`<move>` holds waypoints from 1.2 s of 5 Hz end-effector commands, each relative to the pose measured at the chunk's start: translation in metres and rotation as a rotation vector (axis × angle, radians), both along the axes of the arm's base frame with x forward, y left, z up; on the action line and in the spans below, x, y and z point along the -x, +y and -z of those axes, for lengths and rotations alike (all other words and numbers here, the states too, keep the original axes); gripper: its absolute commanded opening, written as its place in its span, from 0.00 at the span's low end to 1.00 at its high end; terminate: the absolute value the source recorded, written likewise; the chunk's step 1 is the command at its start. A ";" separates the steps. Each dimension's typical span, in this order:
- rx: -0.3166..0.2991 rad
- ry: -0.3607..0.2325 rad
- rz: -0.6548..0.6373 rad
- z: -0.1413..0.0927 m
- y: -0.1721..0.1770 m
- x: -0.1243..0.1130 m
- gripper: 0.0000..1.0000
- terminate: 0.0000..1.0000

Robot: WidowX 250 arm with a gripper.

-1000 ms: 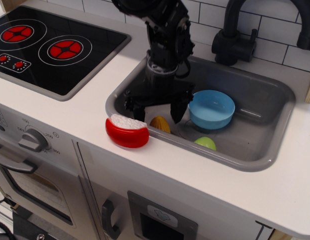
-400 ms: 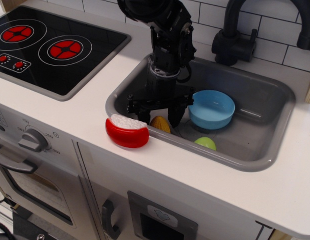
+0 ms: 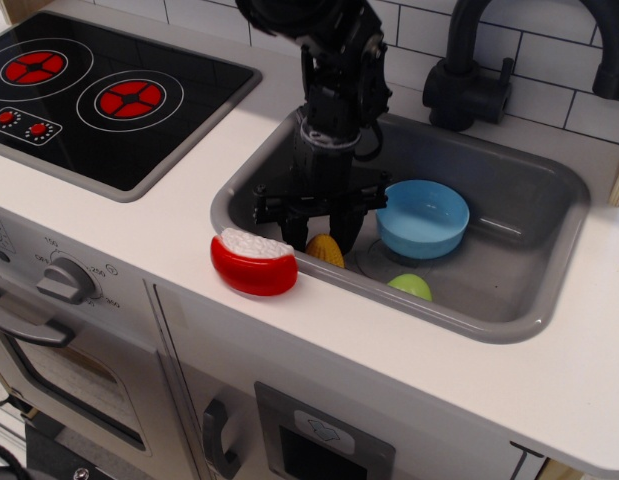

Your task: Put corn in bowl sink

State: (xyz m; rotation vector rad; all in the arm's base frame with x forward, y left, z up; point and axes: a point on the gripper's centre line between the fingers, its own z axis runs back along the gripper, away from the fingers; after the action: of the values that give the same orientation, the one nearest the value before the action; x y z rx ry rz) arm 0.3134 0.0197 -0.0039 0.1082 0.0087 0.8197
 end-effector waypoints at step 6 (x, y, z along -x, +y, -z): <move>0.001 -0.257 -0.113 -0.043 -0.060 -0.089 1.00 0.00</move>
State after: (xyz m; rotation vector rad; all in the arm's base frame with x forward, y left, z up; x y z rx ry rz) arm 0.3927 -0.0402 0.0174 0.0317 -0.1705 0.9417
